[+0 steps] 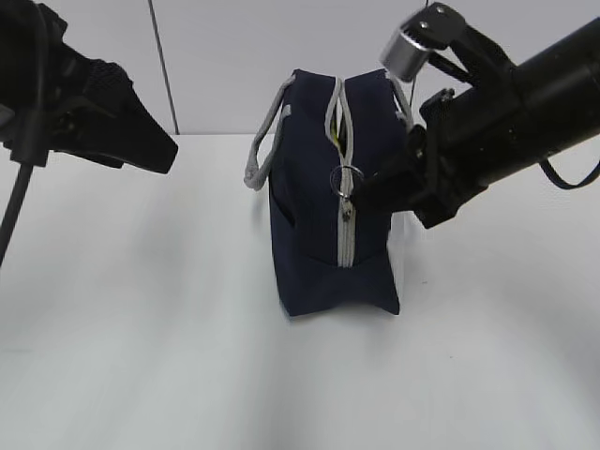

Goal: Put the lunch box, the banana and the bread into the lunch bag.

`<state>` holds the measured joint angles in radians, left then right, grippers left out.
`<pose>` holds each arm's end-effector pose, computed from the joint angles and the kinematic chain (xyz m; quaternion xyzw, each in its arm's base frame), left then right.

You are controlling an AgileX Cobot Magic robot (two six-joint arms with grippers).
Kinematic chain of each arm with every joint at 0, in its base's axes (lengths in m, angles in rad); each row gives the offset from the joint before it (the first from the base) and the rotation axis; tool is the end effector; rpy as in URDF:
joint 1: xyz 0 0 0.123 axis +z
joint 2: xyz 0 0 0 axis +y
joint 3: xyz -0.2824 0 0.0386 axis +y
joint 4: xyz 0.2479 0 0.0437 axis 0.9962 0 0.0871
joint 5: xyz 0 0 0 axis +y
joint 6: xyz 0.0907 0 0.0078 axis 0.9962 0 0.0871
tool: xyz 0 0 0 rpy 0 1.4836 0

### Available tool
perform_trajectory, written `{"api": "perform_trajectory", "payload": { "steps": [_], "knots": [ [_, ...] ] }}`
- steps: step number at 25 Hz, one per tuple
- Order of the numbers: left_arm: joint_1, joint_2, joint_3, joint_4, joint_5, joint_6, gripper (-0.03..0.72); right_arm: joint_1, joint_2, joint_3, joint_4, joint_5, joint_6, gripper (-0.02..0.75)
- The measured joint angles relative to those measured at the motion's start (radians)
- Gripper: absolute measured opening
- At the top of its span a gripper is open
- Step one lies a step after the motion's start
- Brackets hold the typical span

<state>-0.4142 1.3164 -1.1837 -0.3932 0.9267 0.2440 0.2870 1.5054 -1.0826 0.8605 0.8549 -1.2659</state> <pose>0.2352 -0.1339 0.3468 0.2404 0.9082 -0.2078 0.2725 0.2784 0.1365 0.2835 -0.4761 0.7834 0.2376 0.3212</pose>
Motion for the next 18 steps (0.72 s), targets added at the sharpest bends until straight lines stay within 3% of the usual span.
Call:
{"api": "perform_trajectory", "payload": {
  "steps": [11,18],
  "knots": [
    [0.0,0.0,0.0,-0.014,-0.055,0.08,0.424,0.0,0.0,-0.098,-0.008,-0.033,0.008,0.0],
    [0.0,0.056,0.0,-0.169,-0.085,0.231,0.424,0.0,0.0,-0.099,-0.008,-0.118,0.009,0.0]
  ]
}}
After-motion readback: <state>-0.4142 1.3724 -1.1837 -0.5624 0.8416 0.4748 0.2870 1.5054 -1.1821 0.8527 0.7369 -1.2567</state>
